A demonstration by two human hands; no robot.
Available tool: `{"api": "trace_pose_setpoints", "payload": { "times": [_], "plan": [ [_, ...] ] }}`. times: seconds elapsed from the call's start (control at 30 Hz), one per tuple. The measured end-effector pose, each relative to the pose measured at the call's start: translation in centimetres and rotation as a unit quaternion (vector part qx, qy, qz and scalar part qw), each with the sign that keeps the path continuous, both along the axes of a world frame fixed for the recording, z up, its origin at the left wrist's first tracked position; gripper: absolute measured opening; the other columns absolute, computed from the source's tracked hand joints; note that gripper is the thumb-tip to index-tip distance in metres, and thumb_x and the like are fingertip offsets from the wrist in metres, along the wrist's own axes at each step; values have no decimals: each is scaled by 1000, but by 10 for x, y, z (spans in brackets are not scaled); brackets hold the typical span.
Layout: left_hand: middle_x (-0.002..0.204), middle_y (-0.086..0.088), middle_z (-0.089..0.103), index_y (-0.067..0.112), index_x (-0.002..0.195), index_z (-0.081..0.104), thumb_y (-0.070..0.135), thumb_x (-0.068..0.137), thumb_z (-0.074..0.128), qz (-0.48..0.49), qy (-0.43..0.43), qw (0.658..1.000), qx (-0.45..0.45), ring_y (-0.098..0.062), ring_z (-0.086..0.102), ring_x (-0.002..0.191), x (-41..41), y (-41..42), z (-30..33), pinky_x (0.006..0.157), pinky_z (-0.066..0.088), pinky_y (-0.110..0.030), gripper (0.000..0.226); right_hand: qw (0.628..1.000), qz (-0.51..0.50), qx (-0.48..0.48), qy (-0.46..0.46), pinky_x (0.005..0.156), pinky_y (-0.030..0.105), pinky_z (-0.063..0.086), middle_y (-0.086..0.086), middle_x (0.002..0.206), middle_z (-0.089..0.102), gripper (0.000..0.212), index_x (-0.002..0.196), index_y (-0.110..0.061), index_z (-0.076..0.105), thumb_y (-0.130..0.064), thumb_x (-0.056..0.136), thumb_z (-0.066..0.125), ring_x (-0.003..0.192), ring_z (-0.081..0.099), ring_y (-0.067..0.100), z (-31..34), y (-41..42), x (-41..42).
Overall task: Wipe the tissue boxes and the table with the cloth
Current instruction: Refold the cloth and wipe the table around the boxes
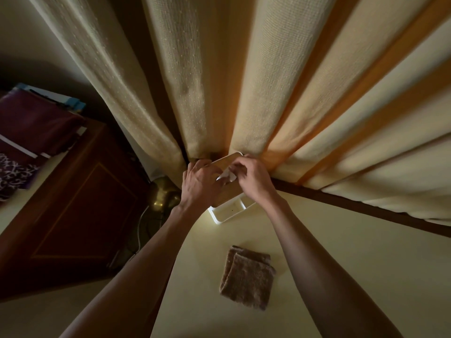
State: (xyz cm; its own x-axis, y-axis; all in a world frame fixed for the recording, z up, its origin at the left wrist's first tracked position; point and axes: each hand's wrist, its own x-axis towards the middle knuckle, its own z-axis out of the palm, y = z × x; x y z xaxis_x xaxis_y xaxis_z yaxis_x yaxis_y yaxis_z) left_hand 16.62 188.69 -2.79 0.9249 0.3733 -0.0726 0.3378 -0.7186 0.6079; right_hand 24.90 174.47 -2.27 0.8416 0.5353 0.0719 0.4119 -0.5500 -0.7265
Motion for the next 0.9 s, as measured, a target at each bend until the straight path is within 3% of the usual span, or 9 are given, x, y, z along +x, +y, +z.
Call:
{"api": "trace_pose_setpoints", "payload": {
  "times": [0.07,0.2,0.33,0.4,0.47,0.6,0.7,0.8,0.9],
  "plan": [
    [141,0,56,26,120,73,36,87,75,5,-2,1000,-6,-27,45,129,-1,0,2,106,33,-39,35,1000,-9,20,19,71,28,50,6,87,69,14,93,-5,72,-14,100,64,80,65,19,0,-4,-1],
    [133,-1,61,21,122,69,27,82,81,26,-50,998,-18,-29,51,120,-11,1,7,101,40,-42,43,996,-58,72,20,76,18,48,5,94,71,18,105,-3,70,-14,105,56,84,64,13,2,-16,-11],
    [115,-5,67,16,111,73,14,80,77,27,-124,992,-19,-26,56,102,-38,-6,5,81,51,-42,31,987,-125,94,25,80,3,42,1,102,69,16,111,-2,68,-13,104,59,89,62,-1,-4,-40,-37],
    [105,-4,69,14,103,73,9,79,76,-13,-161,987,-11,-22,58,94,-58,-20,3,71,52,-34,24,983,-163,79,19,78,10,45,4,102,69,14,108,-3,68,-12,102,60,89,63,6,-14,-57,-55],
    [100,-3,70,14,99,72,8,81,76,-80,-170,982,-22,-18,61,91,-80,-40,-3,70,52,-30,19,981,-187,42,20,76,24,44,8,98,70,10,102,-6,68,-8,97,60,90,63,19,-30,-77,-76],
    [100,-7,69,9,104,70,9,84,76,-192,-73,978,-28,-22,63,92,-113,-76,-38,70,49,-29,20,977,-106,-145,111,94,37,47,5,114,65,24,117,-14,65,-18,94,65,109,59,27,-61,-116,-121],
    [125,-7,59,16,133,57,18,90,69,-226,52,973,10,-29,54,113,-125,-98,-67,88,44,-35,45,931,-34,-332,147,101,40,41,4,128,53,41,131,-21,54,-34,94,64,125,45,28,-70,-132,-148],
    [136,-6,47,22,144,43,23,94,60,-215,125,967,60,-28,43,124,-131,-112,-81,99,38,-38,53,927,-31,-354,116,98,40,40,8,129,51,32,125,-18,53,-31,97,60,126,44,30,-74,-142,-164],
    [128,-7,47,17,127,56,18,96,57,-191,120,971,84,-28,43,123,-135,-123,-83,99,40,-38,31,943,-55,-303,125,96,39,41,10,124,49,26,116,-12,56,-27,96,63,121,42,30,-76,-150,-172]
  ]
}}
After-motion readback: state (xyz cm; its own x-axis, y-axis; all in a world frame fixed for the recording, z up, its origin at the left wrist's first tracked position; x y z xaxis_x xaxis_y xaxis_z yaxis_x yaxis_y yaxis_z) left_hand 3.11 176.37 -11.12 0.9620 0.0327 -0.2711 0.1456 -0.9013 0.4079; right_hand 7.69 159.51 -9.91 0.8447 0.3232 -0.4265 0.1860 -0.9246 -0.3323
